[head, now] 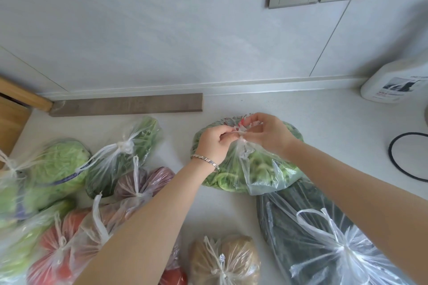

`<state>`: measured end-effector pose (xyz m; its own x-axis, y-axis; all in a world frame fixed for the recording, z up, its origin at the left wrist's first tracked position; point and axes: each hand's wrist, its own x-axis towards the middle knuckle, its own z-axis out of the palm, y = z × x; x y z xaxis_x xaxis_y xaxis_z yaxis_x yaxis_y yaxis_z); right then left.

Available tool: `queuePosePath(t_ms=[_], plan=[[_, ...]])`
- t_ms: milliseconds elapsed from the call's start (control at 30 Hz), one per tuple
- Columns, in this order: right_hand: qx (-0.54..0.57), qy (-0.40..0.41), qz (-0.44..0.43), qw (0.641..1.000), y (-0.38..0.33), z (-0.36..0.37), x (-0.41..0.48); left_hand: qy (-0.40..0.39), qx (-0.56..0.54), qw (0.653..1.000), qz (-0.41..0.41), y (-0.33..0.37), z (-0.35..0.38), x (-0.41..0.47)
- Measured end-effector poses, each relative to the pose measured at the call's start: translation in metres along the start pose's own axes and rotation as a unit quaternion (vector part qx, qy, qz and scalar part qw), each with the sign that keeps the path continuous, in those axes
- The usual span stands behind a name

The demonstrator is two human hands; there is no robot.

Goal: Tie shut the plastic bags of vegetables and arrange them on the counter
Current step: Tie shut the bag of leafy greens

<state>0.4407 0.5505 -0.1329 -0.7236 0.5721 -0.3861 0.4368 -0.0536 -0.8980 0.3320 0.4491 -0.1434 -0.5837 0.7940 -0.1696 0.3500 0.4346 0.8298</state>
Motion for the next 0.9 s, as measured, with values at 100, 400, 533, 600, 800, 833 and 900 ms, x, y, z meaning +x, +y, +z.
queuePosePath(t_ms=[100,400,533,600,800,833,900], plan=[[0.109,-0.103,0.048,0.987,-0.003,-0.015,0.000,-0.011,-0.019,1.000,0.001,0.005,0.000,0.000],[-0.377,0.063,-0.367,0.848,0.036,0.004,0.000,-0.075,0.000,0.995,-0.073,0.002,0.000,0.010],[-0.409,0.082,-0.392,0.820,0.035,0.005,0.002,-0.078,-0.019,0.992,-0.093,0.005,0.000,0.007],[-0.415,0.079,-0.393,0.816,0.034,0.004,0.001,-0.074,-0.008,0.993,-0.091,0.007,0.001,0.007],[-0.453,0.079,-0.447,0.767,0.035,-0.007,-0.001,-0.069,0.043,0.994,-0.078,0.012,0.002,0.006],[-0.461,0.064,-0.464,0.753,0.035,-0.007,-0.003,-0.068,0.048,0.994,-0.077,0.012,0.003,0.006],[-0.454,0.043,-0.488,0.744,0.032,-0.007,-0.006,-0.057,0.059,0.994,-0.073,0.012,0.004,0.005]])
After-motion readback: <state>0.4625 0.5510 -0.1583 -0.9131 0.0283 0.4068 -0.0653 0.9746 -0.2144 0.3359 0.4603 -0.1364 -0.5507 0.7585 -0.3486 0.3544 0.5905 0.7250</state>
